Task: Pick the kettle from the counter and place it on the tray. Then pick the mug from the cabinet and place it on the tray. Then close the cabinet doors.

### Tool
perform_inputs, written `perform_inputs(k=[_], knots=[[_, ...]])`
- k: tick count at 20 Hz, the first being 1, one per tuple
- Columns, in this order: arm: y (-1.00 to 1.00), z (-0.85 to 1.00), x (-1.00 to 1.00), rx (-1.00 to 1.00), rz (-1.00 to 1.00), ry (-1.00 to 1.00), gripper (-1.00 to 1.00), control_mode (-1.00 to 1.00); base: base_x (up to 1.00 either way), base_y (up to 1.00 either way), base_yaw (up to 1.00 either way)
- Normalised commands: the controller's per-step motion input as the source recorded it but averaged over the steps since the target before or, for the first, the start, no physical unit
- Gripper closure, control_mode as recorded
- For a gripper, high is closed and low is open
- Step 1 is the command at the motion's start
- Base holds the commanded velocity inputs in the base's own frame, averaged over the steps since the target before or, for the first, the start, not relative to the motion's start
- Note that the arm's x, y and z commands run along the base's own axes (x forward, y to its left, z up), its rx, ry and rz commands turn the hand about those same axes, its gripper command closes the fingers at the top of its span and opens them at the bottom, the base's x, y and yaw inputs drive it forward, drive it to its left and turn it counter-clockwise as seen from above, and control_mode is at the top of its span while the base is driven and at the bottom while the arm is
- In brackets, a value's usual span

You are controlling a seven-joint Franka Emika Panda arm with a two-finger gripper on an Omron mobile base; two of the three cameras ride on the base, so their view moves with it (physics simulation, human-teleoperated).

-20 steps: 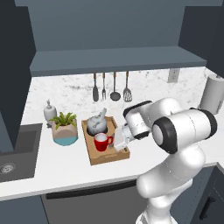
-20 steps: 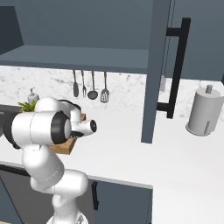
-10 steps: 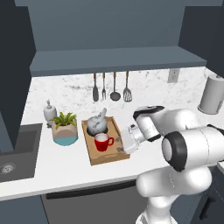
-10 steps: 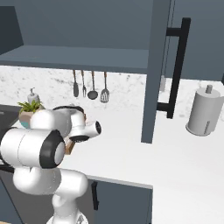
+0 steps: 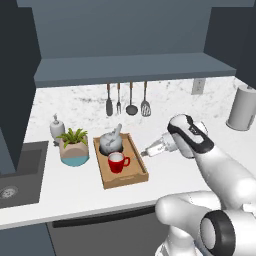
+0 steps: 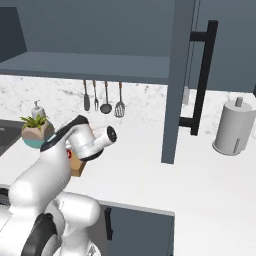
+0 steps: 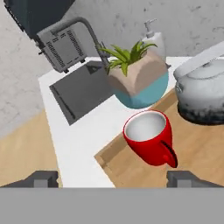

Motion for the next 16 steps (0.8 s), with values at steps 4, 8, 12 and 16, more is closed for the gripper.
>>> perform_inputs(k=[4,8,12,16], knots=[[0.09,0.49,-0.38,-0.08,-0.44,0.33,-1.00,-1.00,0.00,0.00,0.00],[0.67,0.18,-0.11,-0.22,-0.24,0.23,-1.00,-1.00,0.00,0.00,0.00],[0.42,0.00,-0.01,-0.21,-0.02,0.08,-1.00,-1.00,0.00,0.00,0.00],[0.40,0.02,-0.06,-0.11,0.03,-0.03,-1.00,-1.00,0.00,0.00,0.00]])
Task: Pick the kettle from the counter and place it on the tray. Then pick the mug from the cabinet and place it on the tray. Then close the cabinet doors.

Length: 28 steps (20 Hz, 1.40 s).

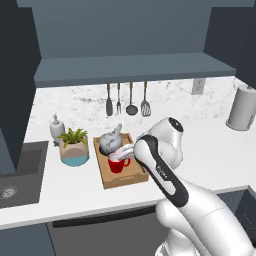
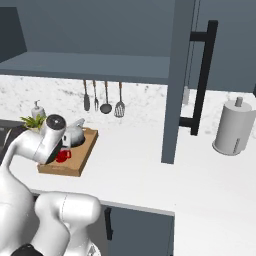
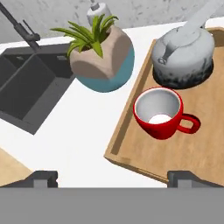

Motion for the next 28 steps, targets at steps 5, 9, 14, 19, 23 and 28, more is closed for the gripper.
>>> perform_inputs(k=[5,9,14,19,23,28], knots=[[0.53,0.10,-0.02,-0.21,0.05,-0.06,-1.00,-1.00,0.00,0.00,0.00],[0.66,0.05,0.02,-0.32,0.12,-0.09,-1.00,-1.00,0.00,0.00,0.00],[0.56,0.08,0.10,-0.38,0.16,-0.22,-1.00,-1.00,0.00,0.00,0.00],[0.46,0.16,-0.01,-0.30,0.07,-0.41,-1.00,-1.00,0.00,0.00,0.00],[0.49,0.15,-0.06,-0.10,0.01,-0.49,-1.00,-1.00,0.00,0.00,0.00],[0.61,0.36,-0.02,-0.12,0.00,-0.26,1.00,-1.00,0.00,0.00,0.00]])
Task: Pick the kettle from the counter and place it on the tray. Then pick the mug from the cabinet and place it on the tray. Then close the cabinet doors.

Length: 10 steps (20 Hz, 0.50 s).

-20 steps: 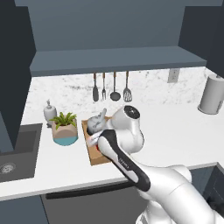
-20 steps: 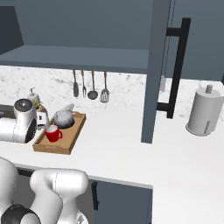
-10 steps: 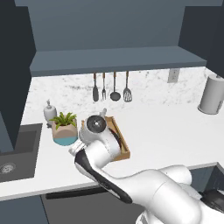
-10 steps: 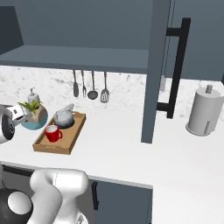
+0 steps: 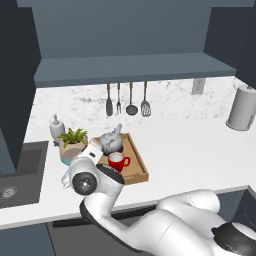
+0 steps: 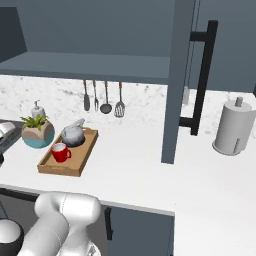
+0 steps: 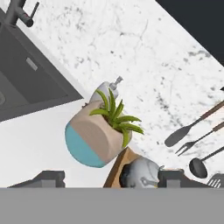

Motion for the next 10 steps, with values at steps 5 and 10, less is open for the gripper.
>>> perform_inputs(k=[5,10], knots=[[0.64,0.35,-0.04,-0.16,-0.01,0.00,1.00,-1.00,0.00,0.00,0.00],[0.46,0.10,-0.03,-0.25,-0.02,-0.09,1.00,-1.00,0.00,0.00,0.00]])
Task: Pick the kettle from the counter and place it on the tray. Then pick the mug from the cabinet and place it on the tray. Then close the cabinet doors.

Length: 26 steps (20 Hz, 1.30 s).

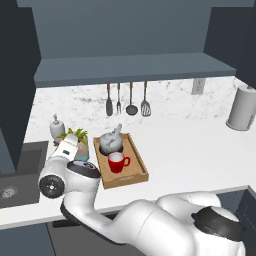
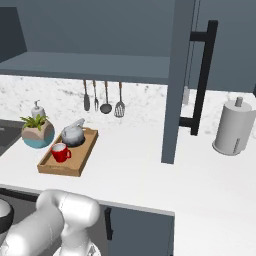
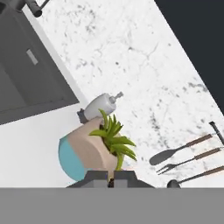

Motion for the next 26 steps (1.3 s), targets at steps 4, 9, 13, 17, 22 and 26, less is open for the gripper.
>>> perform_inputs(k=[4,9,13,17,22,26], knots=[[0.40,0.00,0.00,-0.38,0.00,-0.42,1.00,-1.00,0.00,0.00,0.00],[0.44,0.10,0.00,-0.29,0.00,-0.46,1.00,-1.00,0.00,0.00,0.00],[0.50,0.72,-0.13,-0.11,0.00,-0.23,1.00,-1.00,0.00,0.00,0.00],[0.52,0.64,-0.26,-0.15,0.00,-0.12,1.00,-1.00,0.00,0.00,0.00],[0.74,-0.02,-0.07,-0.22,0.00,-0.01,1.00,-1.00,0.00,0.00,0.00],[0.61,-0.10,0.00,-0.23,-0.02,-0.10,1.00,-1.00,0.00,0.00,0.00]])
